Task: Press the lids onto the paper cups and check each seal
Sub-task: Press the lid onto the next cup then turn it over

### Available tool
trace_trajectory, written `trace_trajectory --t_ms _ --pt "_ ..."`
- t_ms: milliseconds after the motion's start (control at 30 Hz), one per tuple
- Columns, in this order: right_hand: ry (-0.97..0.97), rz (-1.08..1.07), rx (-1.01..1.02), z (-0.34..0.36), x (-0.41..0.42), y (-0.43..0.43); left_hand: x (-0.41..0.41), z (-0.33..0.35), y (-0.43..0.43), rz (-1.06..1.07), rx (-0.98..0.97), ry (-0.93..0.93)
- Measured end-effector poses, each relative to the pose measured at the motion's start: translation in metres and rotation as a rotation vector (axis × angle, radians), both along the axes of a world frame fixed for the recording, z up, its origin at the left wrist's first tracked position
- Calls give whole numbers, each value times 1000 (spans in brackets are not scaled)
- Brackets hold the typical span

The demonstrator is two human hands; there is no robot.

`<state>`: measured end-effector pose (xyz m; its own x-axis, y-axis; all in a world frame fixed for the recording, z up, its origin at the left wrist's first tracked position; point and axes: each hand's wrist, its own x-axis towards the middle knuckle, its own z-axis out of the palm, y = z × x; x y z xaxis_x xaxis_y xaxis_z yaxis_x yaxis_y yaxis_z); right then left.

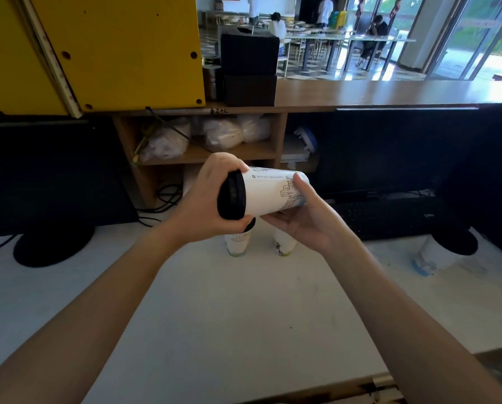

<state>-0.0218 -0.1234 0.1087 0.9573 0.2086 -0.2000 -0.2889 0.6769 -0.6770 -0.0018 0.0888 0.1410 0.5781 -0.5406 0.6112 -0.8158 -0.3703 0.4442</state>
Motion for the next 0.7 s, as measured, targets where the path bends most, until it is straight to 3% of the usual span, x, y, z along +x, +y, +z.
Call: trace_trajectory --t_ms 167,233,300,400,467,567,700 --pt "-29 -122 169 -5 3 18 -4 -20 -10 78 58 -198" --pt "-11 -180 163 2 10 21 -2 -25 -13 63 35 -162" --pt "-4 -237 105 13 19 21 4 -24 -13 31 -67 75" --pt "-46 -248 -71 33 31 22 20 -15 -11 -4 -324 671" --pt "-105 -236 -205 49 39 22 36 -12 -9 -74 -376 975" --pt "-181 -202 -436 77 52 23 54 -6 -9 -144 -278 1061" --pt "-319 -163 -766 109 67 25 70 6 -14 -112 -178 956"
